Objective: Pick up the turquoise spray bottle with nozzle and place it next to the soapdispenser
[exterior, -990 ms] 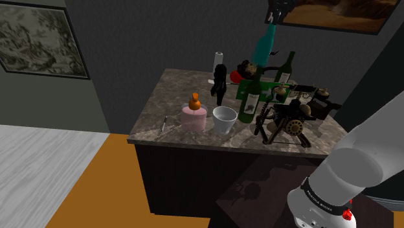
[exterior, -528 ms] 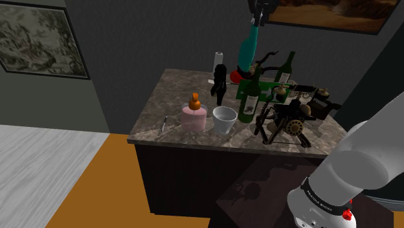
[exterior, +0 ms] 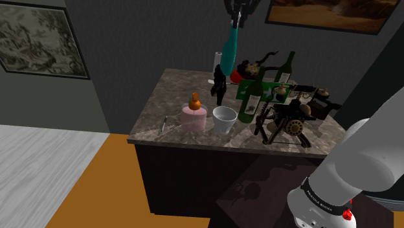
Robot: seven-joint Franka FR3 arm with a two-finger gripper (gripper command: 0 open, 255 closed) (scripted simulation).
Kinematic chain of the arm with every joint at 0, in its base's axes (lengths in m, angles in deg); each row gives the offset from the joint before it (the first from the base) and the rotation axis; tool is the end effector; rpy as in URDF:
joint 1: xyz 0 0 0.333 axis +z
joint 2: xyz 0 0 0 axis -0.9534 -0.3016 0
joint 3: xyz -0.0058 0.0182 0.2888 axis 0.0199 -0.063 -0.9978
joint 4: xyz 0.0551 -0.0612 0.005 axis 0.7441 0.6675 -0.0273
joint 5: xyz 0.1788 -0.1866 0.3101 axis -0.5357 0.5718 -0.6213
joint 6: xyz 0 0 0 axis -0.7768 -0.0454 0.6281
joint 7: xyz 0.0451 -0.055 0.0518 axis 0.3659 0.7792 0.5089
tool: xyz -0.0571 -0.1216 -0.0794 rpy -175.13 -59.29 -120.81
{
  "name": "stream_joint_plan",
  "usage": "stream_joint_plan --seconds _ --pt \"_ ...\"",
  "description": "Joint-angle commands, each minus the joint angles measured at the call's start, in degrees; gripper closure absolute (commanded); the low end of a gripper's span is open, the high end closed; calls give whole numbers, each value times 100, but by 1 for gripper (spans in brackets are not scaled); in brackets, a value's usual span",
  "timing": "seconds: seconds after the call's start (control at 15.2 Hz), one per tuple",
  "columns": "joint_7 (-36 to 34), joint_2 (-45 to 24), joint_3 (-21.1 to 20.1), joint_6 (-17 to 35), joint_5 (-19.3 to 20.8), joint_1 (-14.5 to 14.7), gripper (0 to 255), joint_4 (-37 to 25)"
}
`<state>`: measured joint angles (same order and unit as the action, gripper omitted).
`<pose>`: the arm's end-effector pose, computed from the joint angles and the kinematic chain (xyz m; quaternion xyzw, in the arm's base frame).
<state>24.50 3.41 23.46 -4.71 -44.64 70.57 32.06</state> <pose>0.5118 -0.0273 0.6287 0.9701 -0.2353 0.0258 0.0540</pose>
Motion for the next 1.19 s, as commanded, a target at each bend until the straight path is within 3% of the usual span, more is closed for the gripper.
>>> stream_joint_plan --seconds 0.0,0.59,1.12 --pt "-278 -174 -157 -51 -7 115 255 -194" --pt "-1488 -1141 -804 -315 100 722 255 -1274" --pt "-2415 -2593 -1202 -929 468 1491 255 -3191"
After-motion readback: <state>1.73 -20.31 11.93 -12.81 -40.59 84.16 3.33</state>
